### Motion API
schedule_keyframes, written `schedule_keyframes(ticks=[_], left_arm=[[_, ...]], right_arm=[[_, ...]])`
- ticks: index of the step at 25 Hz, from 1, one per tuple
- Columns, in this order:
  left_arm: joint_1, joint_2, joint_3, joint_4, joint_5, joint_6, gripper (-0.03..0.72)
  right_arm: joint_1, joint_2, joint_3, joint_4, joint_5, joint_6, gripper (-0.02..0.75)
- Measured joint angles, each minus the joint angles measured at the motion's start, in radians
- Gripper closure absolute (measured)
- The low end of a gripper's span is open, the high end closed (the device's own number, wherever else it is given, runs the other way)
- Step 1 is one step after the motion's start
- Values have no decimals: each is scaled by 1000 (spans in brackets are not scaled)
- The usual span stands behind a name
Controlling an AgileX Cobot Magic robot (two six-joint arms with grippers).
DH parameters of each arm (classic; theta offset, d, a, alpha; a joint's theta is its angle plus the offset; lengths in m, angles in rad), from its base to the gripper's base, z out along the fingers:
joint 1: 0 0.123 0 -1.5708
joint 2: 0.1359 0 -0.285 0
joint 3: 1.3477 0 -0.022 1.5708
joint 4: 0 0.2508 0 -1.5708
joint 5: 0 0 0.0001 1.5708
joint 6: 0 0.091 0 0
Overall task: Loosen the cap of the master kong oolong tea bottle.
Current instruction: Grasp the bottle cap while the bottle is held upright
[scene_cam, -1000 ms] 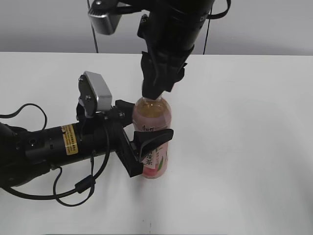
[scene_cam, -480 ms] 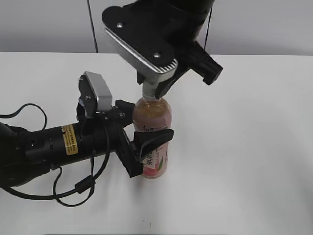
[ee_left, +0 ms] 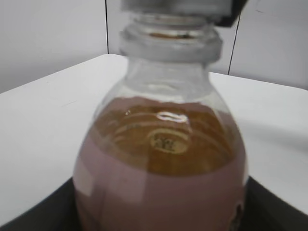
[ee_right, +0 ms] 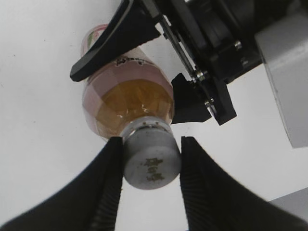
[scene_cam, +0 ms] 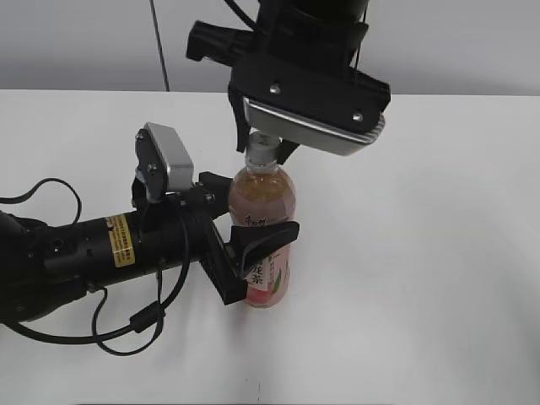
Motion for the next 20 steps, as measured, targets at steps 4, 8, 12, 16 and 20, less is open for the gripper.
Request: schedule_keyframes(ticks=[4, 8, 12, 16, 20], left_arm=[[0, 0, 0, 0, 0, -1, 240], [0, 0, 0, -1, 1, -3, 240], [0, 0, 0, -2, 1, -4, 240], [0, 0, 0, -3, 1, -6, 240], [0, 0, 0, -3, 1, -6, 241]], right_arm=[[0, 0, 0, -4, -3, -115, 465], [0, 0, 0, -17, -4, -210, 465], [0, 0, -1, -35, -7, -309, 465], [1, 0, -2, -37, -7, -388, 465], [1, 0, -2, -37, -7, -445, 465]])
